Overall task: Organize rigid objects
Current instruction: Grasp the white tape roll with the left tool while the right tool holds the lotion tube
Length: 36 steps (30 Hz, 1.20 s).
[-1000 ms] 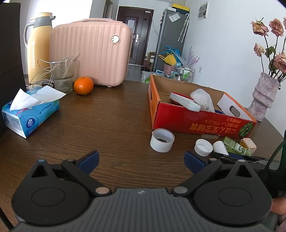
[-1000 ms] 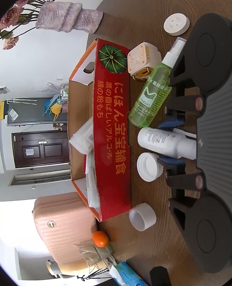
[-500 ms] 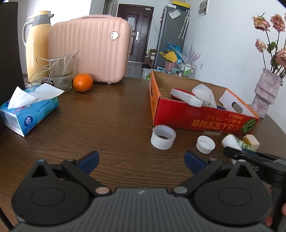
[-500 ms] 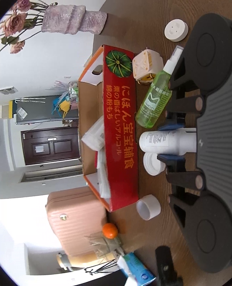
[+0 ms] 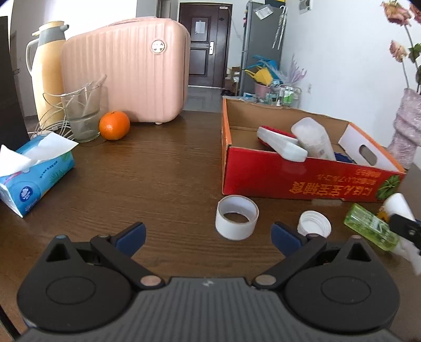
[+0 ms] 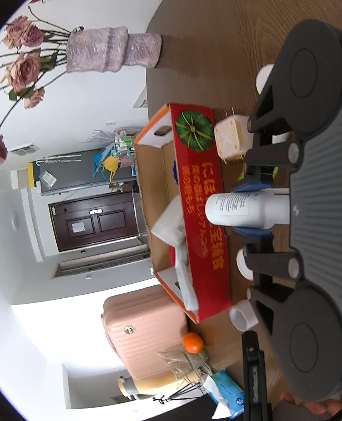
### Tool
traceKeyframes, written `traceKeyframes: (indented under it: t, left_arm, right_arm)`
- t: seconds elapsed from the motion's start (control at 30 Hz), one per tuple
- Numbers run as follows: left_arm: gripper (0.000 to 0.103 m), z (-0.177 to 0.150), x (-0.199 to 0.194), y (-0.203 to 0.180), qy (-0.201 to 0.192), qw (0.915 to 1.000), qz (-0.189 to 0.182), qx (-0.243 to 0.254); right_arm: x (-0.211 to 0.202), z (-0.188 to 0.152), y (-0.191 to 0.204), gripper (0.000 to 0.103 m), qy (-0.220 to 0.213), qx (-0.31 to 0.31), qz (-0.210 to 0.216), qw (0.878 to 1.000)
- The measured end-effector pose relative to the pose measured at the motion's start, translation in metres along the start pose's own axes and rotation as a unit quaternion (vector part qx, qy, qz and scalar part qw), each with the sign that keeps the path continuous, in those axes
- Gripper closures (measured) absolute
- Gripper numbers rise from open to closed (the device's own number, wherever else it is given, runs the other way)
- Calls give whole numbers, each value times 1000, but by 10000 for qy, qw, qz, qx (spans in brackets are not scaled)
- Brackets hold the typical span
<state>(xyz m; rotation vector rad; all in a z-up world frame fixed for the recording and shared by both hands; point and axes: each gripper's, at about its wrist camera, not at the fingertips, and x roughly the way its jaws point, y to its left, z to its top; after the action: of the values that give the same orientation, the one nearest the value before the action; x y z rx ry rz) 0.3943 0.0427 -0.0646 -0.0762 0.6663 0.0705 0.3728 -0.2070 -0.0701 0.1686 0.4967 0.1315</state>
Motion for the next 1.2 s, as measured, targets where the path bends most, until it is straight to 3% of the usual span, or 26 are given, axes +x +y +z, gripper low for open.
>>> traceKeyframes:
  t: [0.4, 0.63, 0.8, 0.97, 1.2]
  left_arm:
    - [0, 9, 34, -19, 18, 9994, 274, 205]
    - [6, 8, 44, -21, 75, 9990, 276, 342]
    - [36, 10, 53, -21, 261, 9987, 211, 376]
    - [56, 8, 52, -21, 202, 9986, 226, 429]
    - [59, 4, 43, -19, 78, 9988, 293, 386]
  right_arm:
    - [-1, 7, -37, 76, -137, 214, -317, 9992]
    - [3, 6, -39, 76, -101, 203, -369, 9991]
    - [3, 5, -36, 76, -110, 163, -379, 9991]
    - [3, 3, -34, 76, -97, 112, -392, 9991]
    - [4, 2, -34, 76, -101, 97, -398, 9991]
